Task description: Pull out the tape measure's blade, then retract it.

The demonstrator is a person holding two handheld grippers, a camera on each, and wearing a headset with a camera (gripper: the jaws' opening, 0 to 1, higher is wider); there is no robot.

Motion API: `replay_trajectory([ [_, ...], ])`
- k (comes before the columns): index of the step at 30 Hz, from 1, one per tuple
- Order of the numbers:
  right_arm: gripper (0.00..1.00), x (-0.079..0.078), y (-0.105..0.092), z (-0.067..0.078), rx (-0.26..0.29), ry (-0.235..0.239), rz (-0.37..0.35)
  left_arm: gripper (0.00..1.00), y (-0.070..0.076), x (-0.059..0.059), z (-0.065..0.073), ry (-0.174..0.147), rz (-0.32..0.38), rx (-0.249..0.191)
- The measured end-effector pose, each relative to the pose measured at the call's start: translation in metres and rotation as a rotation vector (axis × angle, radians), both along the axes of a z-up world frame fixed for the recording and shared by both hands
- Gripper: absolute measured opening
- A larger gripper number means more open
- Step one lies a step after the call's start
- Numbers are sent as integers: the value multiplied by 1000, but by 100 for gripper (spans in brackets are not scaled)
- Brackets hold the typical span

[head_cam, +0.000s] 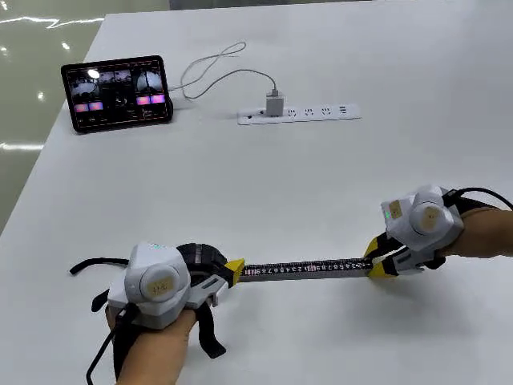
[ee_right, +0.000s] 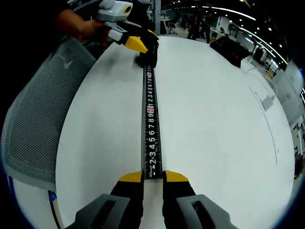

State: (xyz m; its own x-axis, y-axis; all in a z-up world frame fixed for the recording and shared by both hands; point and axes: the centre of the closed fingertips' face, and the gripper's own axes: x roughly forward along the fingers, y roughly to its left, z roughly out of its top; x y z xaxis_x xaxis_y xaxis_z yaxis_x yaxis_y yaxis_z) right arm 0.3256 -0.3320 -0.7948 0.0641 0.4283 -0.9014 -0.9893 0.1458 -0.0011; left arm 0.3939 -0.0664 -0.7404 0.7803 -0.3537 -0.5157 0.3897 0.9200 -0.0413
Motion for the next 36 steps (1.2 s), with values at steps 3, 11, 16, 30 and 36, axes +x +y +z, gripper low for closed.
replay_trajectory([
  [3,10,0,1,0,-7,18,-25,80,1,-1,-5,15,2,0],
  [11,11,3,2,0,-25,58,-93,71,-3,-5,-10,37,-9,-14],
  [16,10,4,2,0,-48,75,-113,66,2,-1,-14,60,31,-12],
  [30,9,3,1,0,-39,80,-113,60,4,-1,-15,61,44,-19],
  [36,9,3,1,1,-26,84,-136,59,3,-1,-15,61,39,-3],
])
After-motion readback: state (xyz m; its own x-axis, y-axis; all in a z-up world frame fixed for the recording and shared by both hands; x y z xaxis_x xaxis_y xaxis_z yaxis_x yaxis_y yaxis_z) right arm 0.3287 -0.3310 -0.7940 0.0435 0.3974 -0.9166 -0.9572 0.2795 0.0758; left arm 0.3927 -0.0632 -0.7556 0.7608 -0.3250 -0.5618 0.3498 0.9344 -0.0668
